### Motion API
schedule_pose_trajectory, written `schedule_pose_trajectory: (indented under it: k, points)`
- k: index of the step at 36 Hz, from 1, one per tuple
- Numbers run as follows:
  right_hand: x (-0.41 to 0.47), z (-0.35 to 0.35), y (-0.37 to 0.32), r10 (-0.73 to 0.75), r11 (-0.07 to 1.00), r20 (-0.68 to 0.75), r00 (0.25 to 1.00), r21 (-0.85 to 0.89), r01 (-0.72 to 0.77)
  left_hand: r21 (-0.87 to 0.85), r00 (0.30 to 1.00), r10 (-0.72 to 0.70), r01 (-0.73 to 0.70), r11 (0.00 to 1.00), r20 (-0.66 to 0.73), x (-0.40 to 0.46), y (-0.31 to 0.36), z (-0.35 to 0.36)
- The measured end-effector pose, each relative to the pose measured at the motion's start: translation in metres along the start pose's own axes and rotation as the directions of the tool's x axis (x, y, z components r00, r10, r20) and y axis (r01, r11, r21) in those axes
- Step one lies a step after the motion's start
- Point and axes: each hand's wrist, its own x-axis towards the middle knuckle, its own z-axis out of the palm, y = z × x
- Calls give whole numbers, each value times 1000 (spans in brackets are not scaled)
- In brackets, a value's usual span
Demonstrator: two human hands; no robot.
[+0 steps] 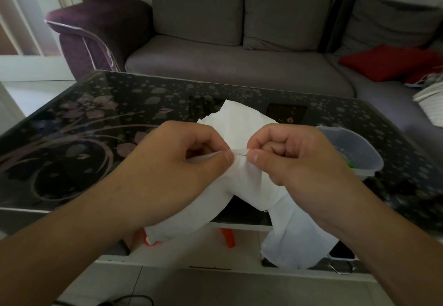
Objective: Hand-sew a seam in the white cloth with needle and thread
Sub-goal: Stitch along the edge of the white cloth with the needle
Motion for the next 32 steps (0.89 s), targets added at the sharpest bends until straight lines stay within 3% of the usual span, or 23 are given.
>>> schedule_pose_trajectory:
  k: [16,32]
  points:
    - [2,-5,3,25,947,128,991,314,-64,-120,998,-41,46,992,44,0,0,-4]
    - [5,-6,9,-7,874,278,960,468,-129,-138,996,-30,41,990,83,-1,2,-6]
